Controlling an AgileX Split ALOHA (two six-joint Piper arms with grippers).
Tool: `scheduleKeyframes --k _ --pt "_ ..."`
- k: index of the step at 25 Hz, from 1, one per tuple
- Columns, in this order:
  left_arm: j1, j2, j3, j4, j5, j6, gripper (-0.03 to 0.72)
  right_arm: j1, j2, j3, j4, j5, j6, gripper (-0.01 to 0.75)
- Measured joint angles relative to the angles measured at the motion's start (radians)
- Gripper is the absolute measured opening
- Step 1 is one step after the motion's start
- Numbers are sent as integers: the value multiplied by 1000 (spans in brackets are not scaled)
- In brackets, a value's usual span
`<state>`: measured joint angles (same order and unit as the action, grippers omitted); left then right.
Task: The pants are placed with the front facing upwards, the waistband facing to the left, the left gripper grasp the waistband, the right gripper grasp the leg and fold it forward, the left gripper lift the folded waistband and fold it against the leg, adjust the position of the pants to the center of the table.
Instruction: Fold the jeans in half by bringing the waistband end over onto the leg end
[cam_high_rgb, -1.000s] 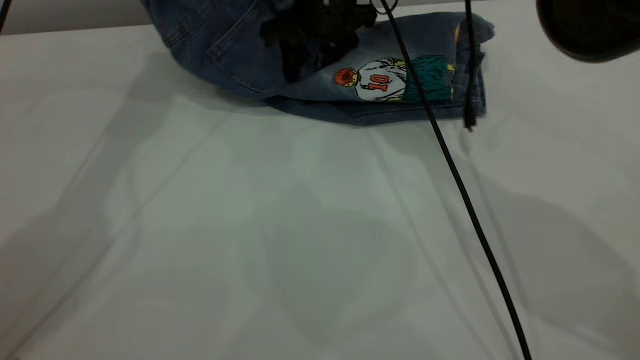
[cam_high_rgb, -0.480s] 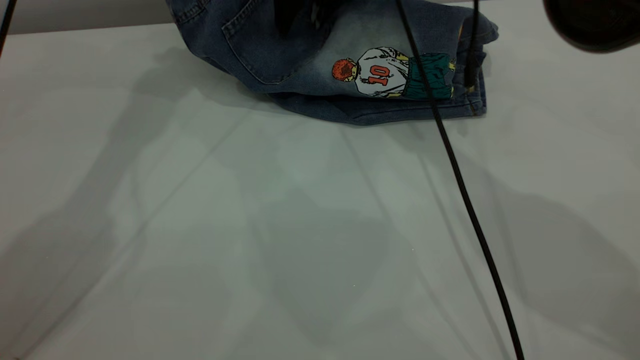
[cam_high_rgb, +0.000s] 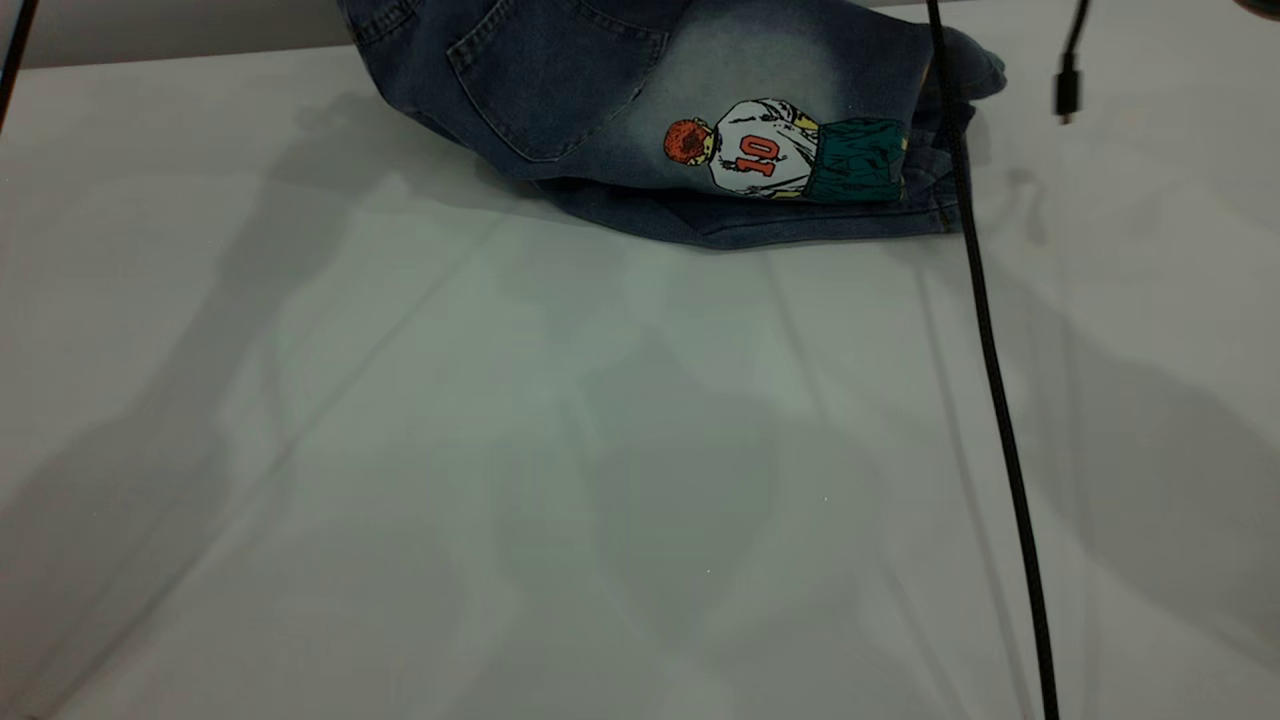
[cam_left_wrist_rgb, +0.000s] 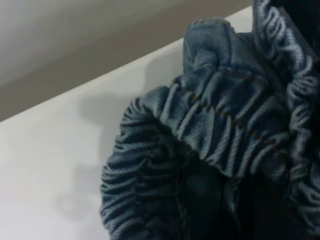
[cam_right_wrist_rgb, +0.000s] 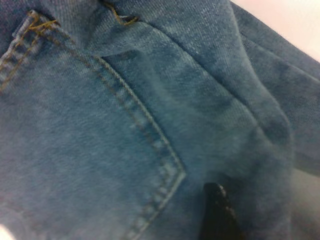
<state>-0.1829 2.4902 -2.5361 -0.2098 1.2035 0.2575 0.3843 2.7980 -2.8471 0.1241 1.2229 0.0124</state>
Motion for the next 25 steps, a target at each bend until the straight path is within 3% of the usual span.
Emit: scheduleKeyframes --k 12,25 --pt "-23 0 0 -30 -1 22 141 3 69 8 -17 -5 -2 374" --pt "-110 0 0 -35 -24 49 141 -18 83 9 -20 -1 -2 374"
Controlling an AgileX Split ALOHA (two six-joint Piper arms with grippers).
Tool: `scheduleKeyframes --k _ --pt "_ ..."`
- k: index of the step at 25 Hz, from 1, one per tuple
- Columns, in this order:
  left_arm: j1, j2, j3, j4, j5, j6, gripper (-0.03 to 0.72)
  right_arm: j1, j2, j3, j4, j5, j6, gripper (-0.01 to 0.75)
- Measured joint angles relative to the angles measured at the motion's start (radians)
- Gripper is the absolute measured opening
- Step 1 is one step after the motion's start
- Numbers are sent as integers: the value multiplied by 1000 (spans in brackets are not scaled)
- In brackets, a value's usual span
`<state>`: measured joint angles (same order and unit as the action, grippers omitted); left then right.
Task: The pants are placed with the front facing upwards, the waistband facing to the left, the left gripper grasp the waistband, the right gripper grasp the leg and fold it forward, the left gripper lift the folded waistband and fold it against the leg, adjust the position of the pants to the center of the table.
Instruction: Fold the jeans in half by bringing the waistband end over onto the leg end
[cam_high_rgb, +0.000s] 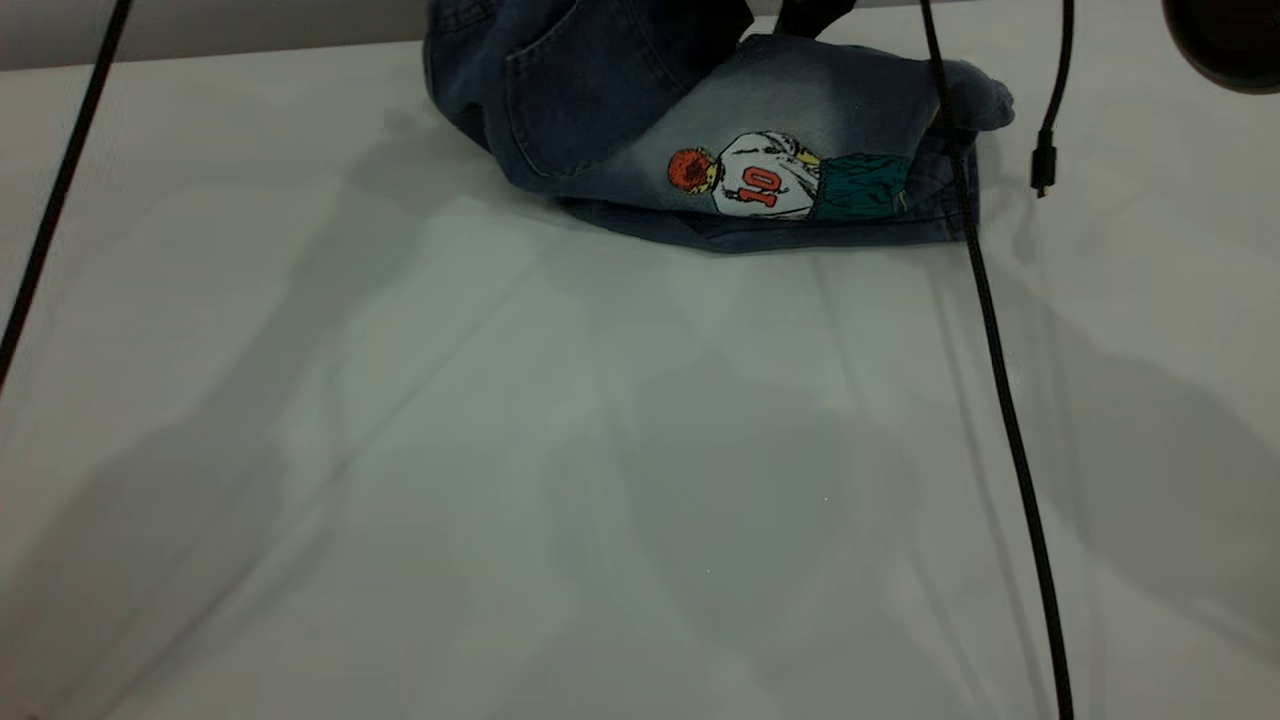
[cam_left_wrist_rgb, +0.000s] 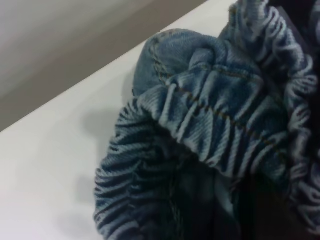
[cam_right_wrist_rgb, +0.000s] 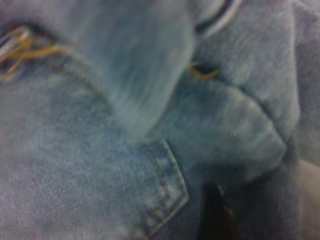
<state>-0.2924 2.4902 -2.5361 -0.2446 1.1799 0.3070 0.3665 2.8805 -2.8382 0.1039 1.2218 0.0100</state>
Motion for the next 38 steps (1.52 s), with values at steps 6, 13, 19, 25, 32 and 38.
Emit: scheduleKeyframes --k 6,13,19,25,32,38 --pt "-30 0 0 -22 -11 0 141 -55 0 0 1 0 0 374" --pt "-50 0 0 -20 -17 0 141 -122 -12 -4 12 1 1 374" --pt "-59 0 0 -17 -22 5 141 -191 -31 -11 14 1 1 374" --pt "-69 0 0 -19 -26 22 141 -280 -33 -11 40 1 0 374" --pt "-141 0 0 -22 -89 30 141 -357 -50 -11 103 0 -2 374" --pt "-234 0 0 -22 -112 41 141 -376 -50 -11 140 0 -10 374"
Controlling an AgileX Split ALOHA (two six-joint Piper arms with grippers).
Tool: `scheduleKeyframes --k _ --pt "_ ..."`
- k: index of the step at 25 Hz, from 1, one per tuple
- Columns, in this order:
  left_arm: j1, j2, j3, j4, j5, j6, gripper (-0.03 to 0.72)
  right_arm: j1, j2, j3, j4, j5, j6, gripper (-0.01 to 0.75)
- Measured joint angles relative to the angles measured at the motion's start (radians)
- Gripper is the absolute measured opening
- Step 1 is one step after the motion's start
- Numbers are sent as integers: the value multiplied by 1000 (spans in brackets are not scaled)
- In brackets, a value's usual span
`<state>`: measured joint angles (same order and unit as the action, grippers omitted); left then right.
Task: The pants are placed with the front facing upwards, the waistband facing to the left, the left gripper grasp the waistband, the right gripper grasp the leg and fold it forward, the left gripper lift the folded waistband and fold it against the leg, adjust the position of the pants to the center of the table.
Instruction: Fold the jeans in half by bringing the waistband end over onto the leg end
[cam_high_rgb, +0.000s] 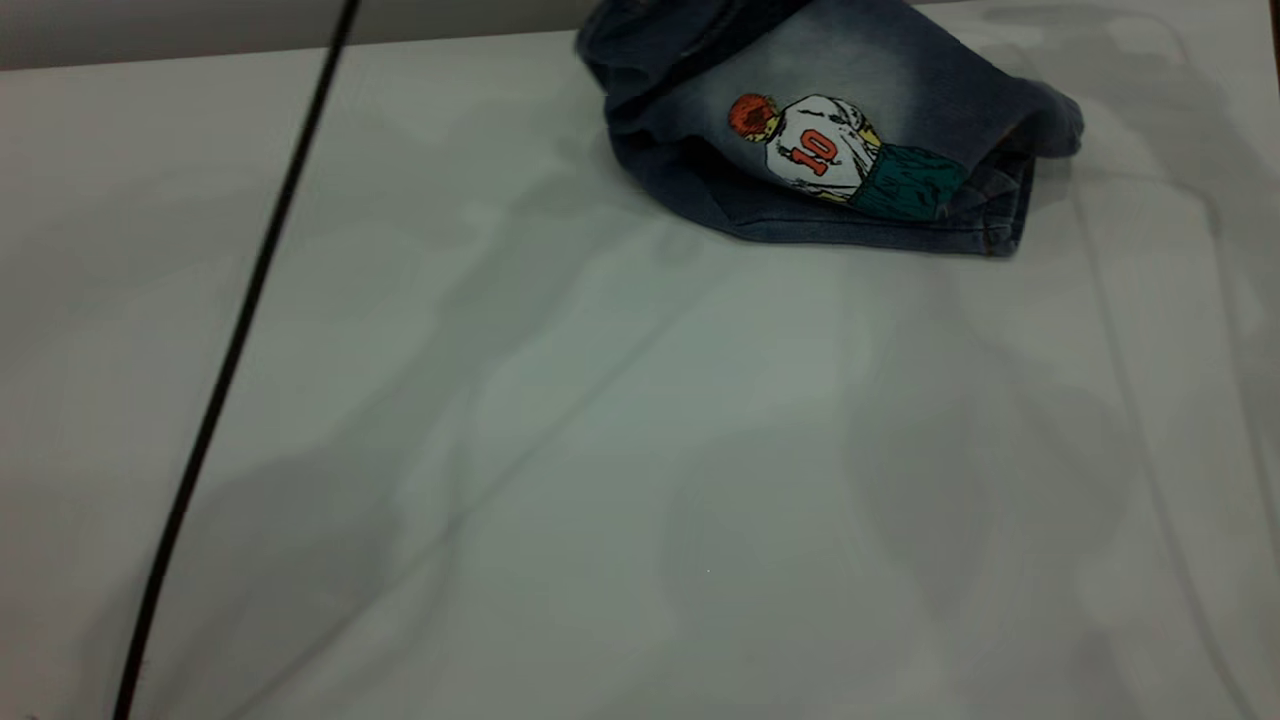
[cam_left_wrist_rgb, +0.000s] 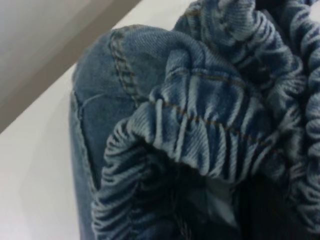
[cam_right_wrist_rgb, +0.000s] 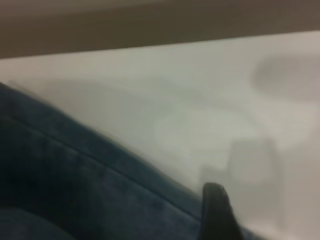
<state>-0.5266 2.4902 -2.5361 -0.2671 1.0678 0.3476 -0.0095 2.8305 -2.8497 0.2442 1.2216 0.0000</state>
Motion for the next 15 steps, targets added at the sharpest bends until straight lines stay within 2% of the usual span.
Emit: scheduleKeyframes --k 5,11,13,15 --pt "-67 16 0 0 -78 33 141 0 0 0 3 0 -12 373" --pt "-120 68 0 4 -79 48 143 -23 0 0 5 0 -22 372" --pt "-126 80 0 4 -81 48 169 -32 0 0 18 0 -27 372" --pt "-128 84 0 1 -82 47 239 -45 0 0 26 -1 -30 372"
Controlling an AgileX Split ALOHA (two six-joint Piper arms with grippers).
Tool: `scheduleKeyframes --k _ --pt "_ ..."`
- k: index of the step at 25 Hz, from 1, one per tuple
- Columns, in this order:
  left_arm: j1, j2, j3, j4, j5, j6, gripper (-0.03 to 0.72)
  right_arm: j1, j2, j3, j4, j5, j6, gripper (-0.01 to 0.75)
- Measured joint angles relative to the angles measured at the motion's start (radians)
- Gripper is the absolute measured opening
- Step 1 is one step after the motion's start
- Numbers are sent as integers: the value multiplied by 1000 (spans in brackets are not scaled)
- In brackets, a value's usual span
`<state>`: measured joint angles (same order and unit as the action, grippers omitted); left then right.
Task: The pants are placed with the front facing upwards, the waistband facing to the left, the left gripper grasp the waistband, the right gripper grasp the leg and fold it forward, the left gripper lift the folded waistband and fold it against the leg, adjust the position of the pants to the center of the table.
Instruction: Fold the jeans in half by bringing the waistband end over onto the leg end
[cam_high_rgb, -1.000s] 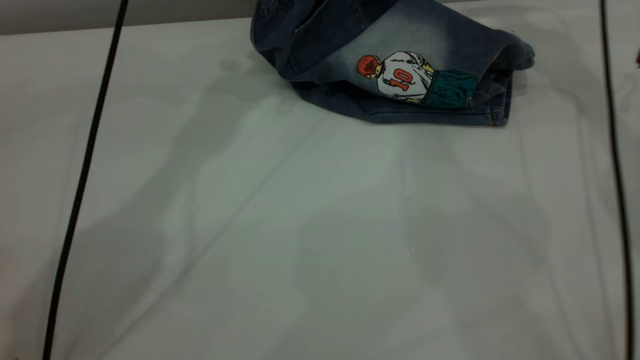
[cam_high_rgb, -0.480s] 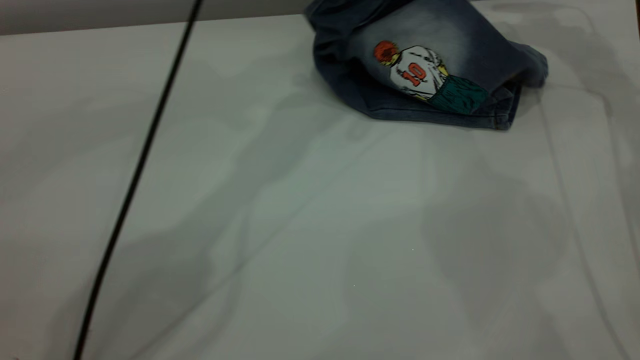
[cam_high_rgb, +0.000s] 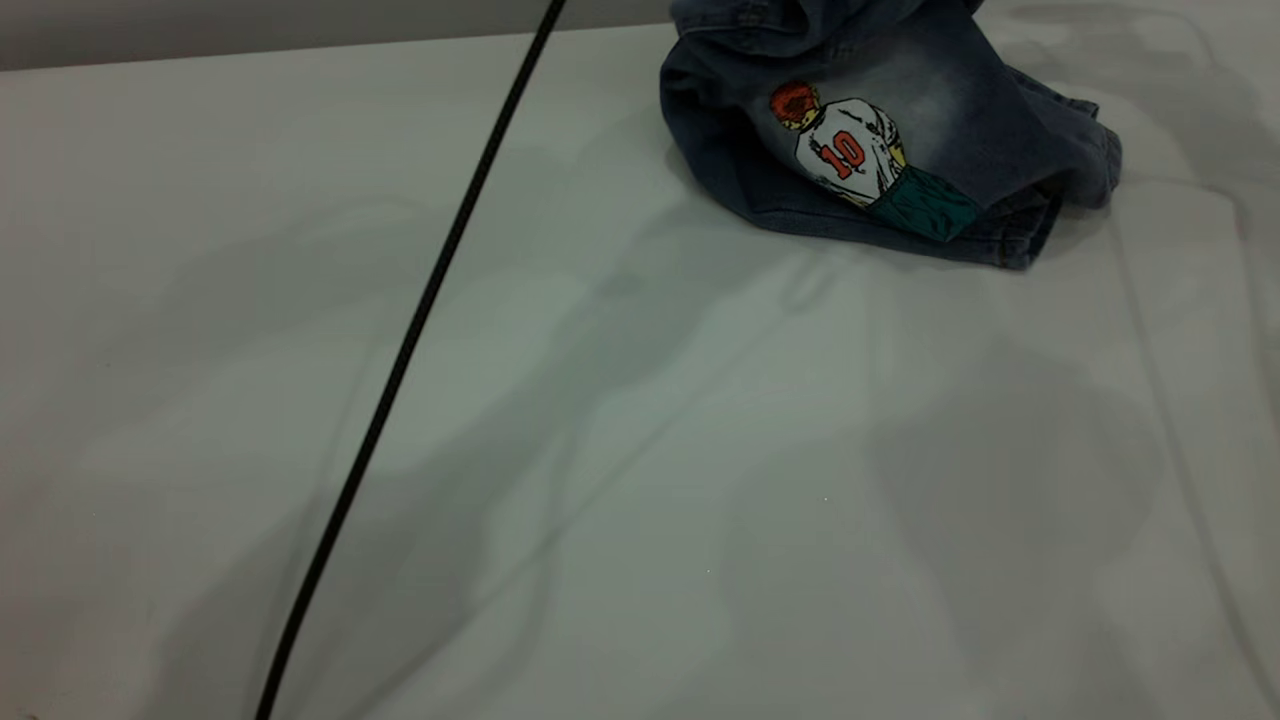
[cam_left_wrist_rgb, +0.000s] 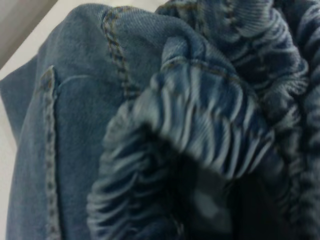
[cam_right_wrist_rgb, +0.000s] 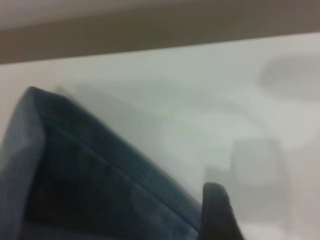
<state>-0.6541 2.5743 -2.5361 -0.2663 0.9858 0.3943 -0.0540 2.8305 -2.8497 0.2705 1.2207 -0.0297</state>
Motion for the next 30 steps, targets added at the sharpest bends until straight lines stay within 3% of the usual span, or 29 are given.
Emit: scheduleKeyframes --k 5,9,15,23,30 --pt "-14 1 0 -15 -24 -9 492 -29 0 0 28 0 -2 372" --pt "-18 -3 1 -9 -45 -10 605 -39 0 0 44 0 -5 372" --pt "-18 -4 1 27 -57 -8 599 -48 0 0 63 0 -27 372" --pt "-15 -56 1 217 -44 -25 572 -48 -64 1 68 1 -30 372" --pt "-14 -92 0 425 67 -179 571 -47 -196 25 71 1 -30 372"
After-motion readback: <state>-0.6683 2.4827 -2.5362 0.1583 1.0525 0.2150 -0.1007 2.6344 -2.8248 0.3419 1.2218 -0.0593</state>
